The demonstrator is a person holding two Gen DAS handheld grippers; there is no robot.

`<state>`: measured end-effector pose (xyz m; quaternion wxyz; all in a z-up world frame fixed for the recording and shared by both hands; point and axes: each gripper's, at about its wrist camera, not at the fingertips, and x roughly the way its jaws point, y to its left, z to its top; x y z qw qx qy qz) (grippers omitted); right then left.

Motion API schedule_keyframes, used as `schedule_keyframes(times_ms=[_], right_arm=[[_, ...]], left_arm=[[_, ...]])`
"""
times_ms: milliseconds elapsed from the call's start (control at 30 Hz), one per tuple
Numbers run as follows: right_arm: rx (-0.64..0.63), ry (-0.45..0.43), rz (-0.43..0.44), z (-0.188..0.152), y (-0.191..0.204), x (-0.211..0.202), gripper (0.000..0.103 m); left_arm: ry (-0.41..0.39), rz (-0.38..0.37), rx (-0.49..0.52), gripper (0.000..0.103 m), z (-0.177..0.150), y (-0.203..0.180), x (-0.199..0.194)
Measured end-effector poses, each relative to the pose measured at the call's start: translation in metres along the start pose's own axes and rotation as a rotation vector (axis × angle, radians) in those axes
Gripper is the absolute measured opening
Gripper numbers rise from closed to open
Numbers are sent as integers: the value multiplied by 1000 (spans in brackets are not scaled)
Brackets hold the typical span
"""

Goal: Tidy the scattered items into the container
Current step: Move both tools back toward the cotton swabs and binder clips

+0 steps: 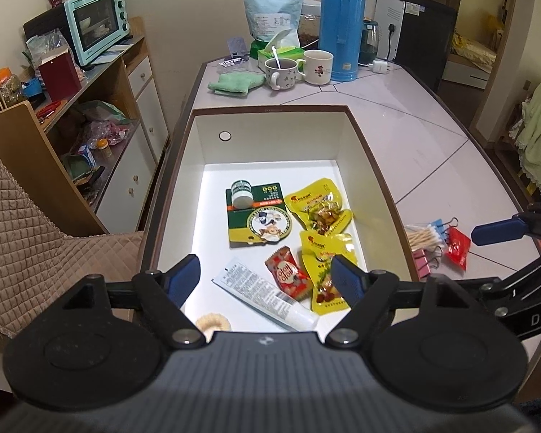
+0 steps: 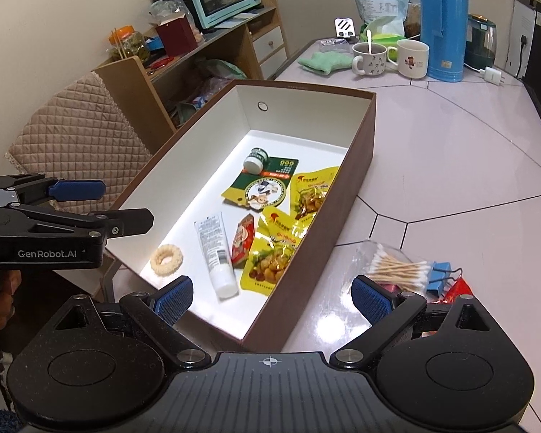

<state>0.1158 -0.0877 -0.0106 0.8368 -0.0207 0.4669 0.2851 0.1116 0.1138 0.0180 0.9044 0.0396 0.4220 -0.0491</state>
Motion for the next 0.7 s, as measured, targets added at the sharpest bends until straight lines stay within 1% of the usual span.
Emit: schedule_keyframes(times_ms=[367,700], right_arm=[[-36,15,18,-16,6,-3,97],[-58,8,49,-26,-2,-14,97]], left_arm=[[33,18,-8,77,-22,-12,-10],[68,40,-21,77,-41,-27,-15]])
